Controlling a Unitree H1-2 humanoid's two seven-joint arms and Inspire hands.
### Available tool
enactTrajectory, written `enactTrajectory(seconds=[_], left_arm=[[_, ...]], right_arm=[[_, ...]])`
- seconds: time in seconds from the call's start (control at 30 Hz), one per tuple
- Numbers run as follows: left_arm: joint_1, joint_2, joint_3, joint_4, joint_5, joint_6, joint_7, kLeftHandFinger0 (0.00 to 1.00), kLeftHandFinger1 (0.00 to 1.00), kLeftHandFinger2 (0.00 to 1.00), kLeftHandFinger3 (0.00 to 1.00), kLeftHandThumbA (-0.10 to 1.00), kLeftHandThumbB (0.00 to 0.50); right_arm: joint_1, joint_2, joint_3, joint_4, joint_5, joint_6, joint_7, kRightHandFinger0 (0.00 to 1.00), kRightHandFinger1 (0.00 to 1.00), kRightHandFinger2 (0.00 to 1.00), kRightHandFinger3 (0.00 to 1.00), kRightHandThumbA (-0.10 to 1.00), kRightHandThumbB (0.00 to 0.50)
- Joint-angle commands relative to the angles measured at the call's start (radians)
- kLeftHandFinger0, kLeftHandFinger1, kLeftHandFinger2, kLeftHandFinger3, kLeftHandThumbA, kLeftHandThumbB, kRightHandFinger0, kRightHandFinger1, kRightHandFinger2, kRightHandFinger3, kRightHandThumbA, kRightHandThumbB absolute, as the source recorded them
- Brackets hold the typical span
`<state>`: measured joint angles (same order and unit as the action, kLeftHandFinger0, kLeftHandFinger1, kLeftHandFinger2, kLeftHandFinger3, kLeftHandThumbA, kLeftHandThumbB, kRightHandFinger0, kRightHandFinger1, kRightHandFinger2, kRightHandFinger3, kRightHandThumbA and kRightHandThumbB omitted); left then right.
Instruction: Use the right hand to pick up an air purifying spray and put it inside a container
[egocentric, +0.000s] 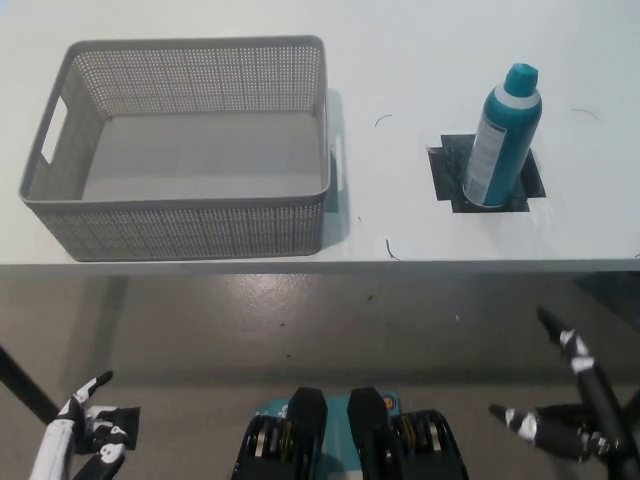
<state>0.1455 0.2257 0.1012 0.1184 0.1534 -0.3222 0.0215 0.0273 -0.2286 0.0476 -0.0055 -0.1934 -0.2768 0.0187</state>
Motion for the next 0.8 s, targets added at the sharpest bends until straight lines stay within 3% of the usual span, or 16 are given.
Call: enactTrajectory(seconds=[0.0,0.13,0.17,0.33,0.63,0.77], left_arm=[[0.011,0.011,0.007,-0.007,0.003,-0.052,0.017,0.76,0.49,0.57,0.89,0.48,0.496],[0.034,0.003,0.011,-0.011,0.018,-0.050,0.027,0.77,0.51,0.58,0.89,0.49,0.500],[0.032,0.003,0.011,-0.005,0.021,-0.054,0.029,0.77,0.51,0.58,0.89,0.53,0.500],[0.029,-0.001,0.012,-0.001,0.018,-0.064,0.028,0.76,0.48,0.55,0.89,0.48,0.495],[0.027,0.003,0.013,-0.008,0.027,-0.051,0.023,0.76,0.48,0.56,0.90,0.52,0.500],[0.031,-0.002,0.004,0.002,0.010,-0.074,0.011,0.77,0.49,0.57,0.90,0.46,0.496]], right_arm=[[-0.075,-0.016,-0.049,-0.086,-0.033,0.078,-0.023,1.00,1.00,1.00,1.00,1.00,0.500],[-0.138,-0.012,-0.075,-0.117,-0.051,0.143,-0.025,1.00,1.00,1.00,1.00,1.00,0.500],[-0.164,-0.012,-0.080,-0.118,-0.040,0.153,-0.020,1.00,1.00,1.00,1.00,1.00,0.500],[-0.281,-0.022,-0.103,-0.099,0.008,0.216,0.004,1.00,1.00,1.00,1.00,0.97,0.500],[-0.407,-0.029,-0.123,-0.016,-0.003,0.270,-0.005,1.00,1.00,1.00,1.00,1.00,0.500],[-0.456,-0.034,-0.145,0.051,0.033,0.297,0.001,1.00,1.00,1.00,1.00,0.98,0.500]])
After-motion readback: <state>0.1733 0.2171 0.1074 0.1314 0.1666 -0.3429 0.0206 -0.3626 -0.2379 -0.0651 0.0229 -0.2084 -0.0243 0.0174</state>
